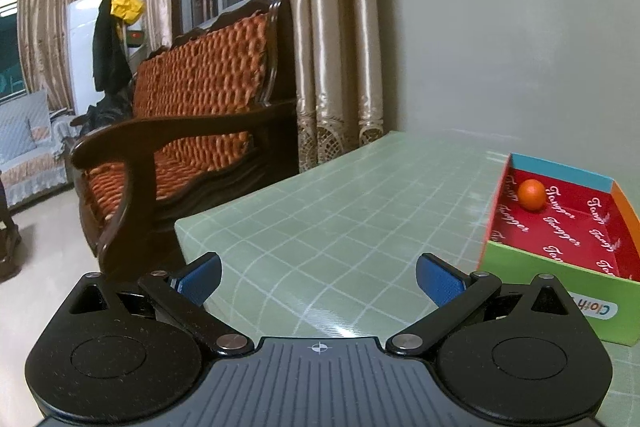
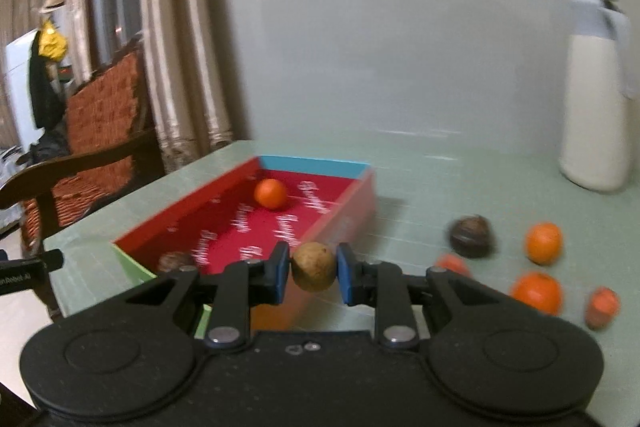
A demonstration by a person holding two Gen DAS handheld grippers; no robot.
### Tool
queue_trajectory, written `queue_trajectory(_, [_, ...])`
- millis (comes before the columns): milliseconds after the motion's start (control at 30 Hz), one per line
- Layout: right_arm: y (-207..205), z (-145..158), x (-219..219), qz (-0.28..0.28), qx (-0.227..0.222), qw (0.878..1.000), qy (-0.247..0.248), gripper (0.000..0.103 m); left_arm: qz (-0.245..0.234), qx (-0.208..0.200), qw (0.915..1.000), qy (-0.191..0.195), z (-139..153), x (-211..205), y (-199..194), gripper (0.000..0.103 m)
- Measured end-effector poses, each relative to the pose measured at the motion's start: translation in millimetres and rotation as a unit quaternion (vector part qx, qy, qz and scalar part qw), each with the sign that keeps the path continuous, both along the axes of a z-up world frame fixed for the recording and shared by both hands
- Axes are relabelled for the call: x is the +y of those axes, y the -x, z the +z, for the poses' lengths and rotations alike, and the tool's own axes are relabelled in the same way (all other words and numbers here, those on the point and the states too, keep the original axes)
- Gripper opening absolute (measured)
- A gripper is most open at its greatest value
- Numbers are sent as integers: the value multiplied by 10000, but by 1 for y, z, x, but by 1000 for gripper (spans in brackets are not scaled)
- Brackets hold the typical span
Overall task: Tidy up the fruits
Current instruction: 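Carry the brown fruit with the right gripper into the red box and release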
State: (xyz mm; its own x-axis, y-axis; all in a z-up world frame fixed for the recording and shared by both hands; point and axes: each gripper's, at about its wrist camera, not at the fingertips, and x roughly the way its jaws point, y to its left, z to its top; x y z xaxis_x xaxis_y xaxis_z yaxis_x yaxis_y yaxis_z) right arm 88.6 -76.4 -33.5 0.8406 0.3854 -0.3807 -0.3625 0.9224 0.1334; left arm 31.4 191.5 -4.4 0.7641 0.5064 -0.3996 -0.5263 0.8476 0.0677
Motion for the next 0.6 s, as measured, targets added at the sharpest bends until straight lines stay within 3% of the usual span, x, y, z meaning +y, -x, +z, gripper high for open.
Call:
queue_trajectory(267, [-24, -3, 50, 441, 183, 9986, 207, 24, 74, 45, 9999, 111, -4, 13, 6, 103])
queue_trajectory(600, [-32, -12, 76, 553, 451, 9965, 444, 25, 222, 74, 9992, 309, -8, 27, 8, 103])
